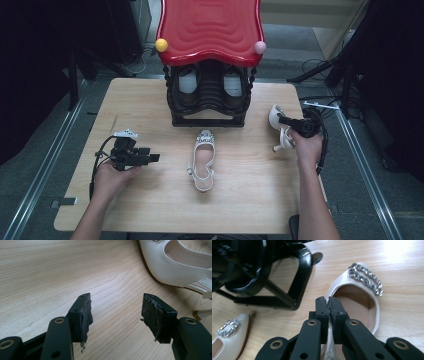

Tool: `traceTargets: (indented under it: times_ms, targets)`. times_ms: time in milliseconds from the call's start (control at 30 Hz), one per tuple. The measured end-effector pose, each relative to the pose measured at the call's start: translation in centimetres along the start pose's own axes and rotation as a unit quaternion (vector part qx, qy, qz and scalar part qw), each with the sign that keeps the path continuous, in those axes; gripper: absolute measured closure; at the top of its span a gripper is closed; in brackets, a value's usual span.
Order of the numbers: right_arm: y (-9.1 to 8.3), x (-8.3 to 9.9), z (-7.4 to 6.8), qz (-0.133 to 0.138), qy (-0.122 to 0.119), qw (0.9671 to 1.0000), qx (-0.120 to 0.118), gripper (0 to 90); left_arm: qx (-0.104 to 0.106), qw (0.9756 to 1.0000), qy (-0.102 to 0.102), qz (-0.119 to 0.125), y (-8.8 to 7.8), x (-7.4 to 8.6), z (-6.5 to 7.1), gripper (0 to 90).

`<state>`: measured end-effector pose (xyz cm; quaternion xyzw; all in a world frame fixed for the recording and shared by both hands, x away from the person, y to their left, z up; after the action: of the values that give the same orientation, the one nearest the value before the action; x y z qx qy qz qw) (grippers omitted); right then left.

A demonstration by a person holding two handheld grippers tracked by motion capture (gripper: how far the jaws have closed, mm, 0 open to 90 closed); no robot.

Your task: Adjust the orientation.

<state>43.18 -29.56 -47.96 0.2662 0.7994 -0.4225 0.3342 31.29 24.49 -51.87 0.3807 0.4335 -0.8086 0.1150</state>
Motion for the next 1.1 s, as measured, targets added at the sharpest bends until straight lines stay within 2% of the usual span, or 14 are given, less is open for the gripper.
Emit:
traceTargets:
  times_ms: [133, 267, 400, 500, 667, 800, 1100]
  targets:
    - [-0.3, 0.0, -1.4, -0.005, -0.021, 0.9998, -0.005, 88.1, 0.007, 1.0, 0.006, 0.001, 0.2, -0.3, 0.4, 41.0]
    - [-0.7, 0.3, -2.6, -0.005, -0.025, 0.9993, -0.028, 88.1, 0.013, 0.9998, 0.011, 0.0, 0.6, -0.7, 0.7, 41.0]
    - [-1.3, 0.6, -3.5, -0.006, -0.027, 0.9988, -0.041, 88.1, 0.021, 0.9996, 0.016, -0.003, 1.1, -1.1, 1.0, 41.0]
    - [-1.8, 0.9, -4.3, -0.007, -0.031, 0.9983, -0.049, 88.0, 0.033, 0.9994, 0.013, 0.002, 1.5, -1.2, 1.3, 41.0]
    - [-2.1, 1.5, -5.6, -0.017, -0.044, 0.9974, -0.054, 88.0, 0.038, 0.9988, 0.026, -0.017, 2.7, -1.4, 1.9, 41.3]
    - [-2.1, 2.2, -6.5, -0.028, -0.05, 0.9966, -0.06, 88.0, 0.045, 0.9981, 0.04, -0.012, 3.1, -1.8, 2.5, 41.5]
    - [-2.3, 4.1, -8.1, -0.053, -0.063, 0.9943, -0.068, 88.0, 0.057, 0.9971, 0.049, -0.006, 3.8, -2.3, 3.0, 41.6]
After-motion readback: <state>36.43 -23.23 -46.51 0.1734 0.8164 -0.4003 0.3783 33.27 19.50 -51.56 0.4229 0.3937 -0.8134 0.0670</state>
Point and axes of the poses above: each handheld gripper's, and its own axes: y roughly forward along the jaws, x roughly out of its underside, z roughly to its right, the point moved 1 cm from there along y, roughly forward along the jaws, and after that the axes turned 7 degrees about z, right-handed, at the moved point
